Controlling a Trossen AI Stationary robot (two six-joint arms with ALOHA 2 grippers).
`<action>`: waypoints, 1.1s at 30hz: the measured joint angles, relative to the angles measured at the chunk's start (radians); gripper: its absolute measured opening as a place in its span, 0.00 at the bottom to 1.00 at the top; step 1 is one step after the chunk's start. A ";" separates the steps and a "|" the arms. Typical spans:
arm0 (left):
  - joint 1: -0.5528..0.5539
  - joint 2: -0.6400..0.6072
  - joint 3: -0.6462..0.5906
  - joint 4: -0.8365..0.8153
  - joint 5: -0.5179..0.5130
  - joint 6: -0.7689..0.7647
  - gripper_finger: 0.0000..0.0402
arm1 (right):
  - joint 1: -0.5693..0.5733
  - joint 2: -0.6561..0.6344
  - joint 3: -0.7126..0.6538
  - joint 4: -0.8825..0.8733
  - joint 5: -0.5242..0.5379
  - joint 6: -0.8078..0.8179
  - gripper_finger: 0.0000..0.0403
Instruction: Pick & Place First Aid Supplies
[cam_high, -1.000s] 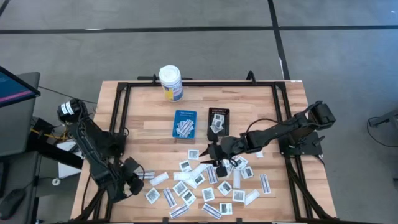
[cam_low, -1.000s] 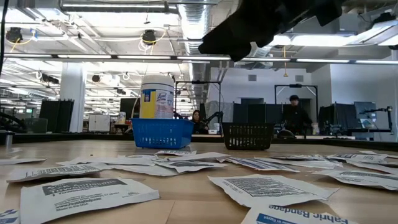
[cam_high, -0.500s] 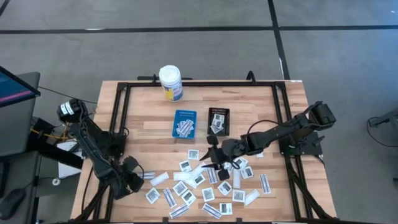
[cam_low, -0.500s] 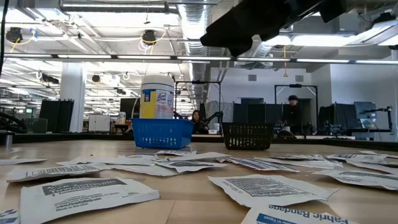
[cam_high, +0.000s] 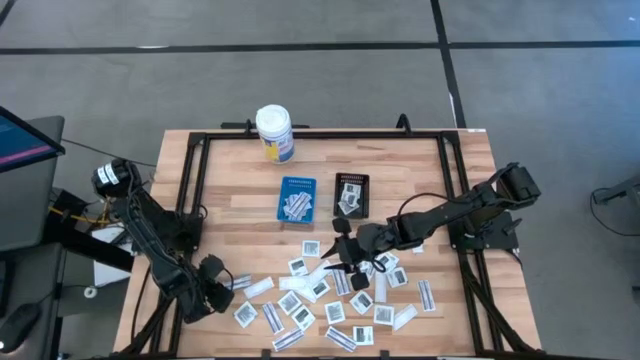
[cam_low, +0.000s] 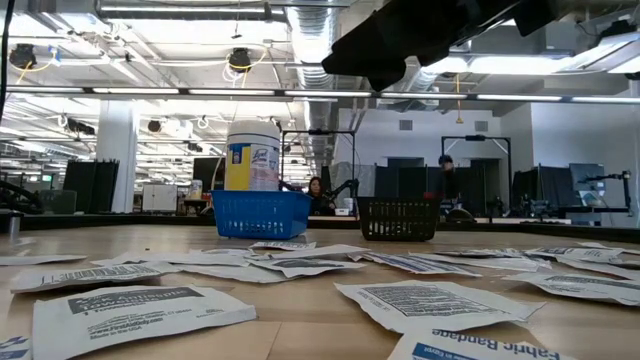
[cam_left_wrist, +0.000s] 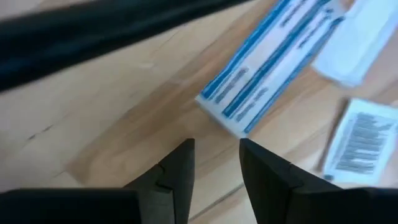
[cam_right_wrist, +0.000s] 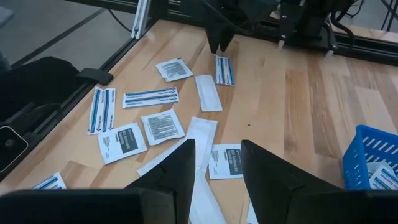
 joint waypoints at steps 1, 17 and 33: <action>0.000 0.000 0.000 0.008 -0.010 -0.001 0.31 | 0.000 0.000 0.000 0.000 0.000 0.000 0.30; 0.004 0.004 -0.026 0.039 -0.114 0.133 0.26 | -0.003 0.000 0.000 0.000 0.001 0.001 0.30; 0.008 0.000 -0.134 0.087 -0.250 0.181 0.15 | -0.004 0.000 0.000 0.000 0.001 0.000 0.30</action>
